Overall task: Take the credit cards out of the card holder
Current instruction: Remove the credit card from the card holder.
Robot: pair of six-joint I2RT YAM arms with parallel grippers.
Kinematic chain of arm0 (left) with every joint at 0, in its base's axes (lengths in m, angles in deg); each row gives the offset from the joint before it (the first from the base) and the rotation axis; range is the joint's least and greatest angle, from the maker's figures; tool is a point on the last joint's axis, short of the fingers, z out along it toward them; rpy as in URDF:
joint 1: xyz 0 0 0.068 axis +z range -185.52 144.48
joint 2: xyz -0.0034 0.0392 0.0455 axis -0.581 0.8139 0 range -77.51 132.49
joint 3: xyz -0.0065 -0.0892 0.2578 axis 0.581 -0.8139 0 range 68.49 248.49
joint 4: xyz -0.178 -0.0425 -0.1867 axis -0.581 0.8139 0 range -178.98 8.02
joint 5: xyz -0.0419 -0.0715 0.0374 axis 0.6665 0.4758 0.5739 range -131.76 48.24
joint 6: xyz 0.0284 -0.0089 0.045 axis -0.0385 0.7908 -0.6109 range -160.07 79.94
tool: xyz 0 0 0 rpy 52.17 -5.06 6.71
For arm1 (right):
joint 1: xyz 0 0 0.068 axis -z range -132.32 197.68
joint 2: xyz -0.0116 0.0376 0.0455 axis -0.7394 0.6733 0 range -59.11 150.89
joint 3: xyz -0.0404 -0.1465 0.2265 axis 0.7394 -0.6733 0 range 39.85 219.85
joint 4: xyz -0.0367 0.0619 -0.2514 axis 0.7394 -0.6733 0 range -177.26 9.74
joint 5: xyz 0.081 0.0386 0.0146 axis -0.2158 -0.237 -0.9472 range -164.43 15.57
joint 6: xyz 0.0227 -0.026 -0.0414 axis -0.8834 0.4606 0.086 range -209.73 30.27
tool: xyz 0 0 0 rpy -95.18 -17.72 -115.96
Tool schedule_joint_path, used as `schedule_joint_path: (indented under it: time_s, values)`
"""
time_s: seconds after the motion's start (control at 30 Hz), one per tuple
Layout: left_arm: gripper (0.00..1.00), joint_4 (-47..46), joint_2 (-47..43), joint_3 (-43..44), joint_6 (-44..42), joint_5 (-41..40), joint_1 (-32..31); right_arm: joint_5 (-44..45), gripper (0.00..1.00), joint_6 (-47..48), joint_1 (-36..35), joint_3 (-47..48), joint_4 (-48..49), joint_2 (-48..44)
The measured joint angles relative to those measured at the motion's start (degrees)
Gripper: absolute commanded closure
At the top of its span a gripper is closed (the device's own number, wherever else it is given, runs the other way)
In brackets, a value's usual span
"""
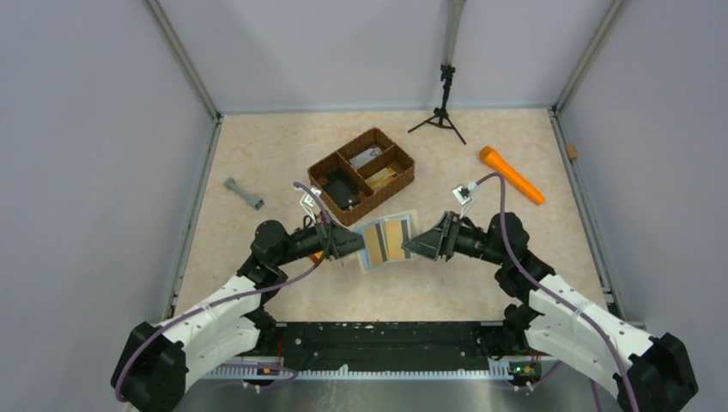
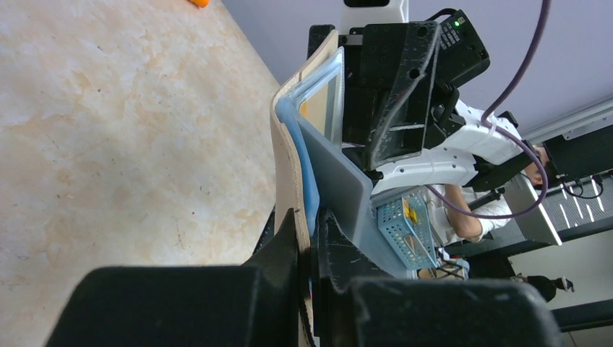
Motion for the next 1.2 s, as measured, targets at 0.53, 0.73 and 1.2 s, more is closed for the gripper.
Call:
schedule_joint_path:
  time_s: [0.53, 0.73, 1.2]
  values:
    - [0.65, 1.79, -2.05, -0.13, 0.63, -1.05, 0.00, 1.38, 0.99, -0.50, -0.11, 1.07, -3.69, 1.55]
    - [0.26, 0.63, -4.20, -1.27, 1.62, -1.46, 0.00, 3.06, 1.00, -2.67, -0.11, 0.92, -4.98, 1.09]
    - [0.15, 0.94, -9.64, -2.95, 1.22, -2.23, 0.00, 2.60, 1.00, -7.39, -0.11, 0.09, -1.86, 1.07]
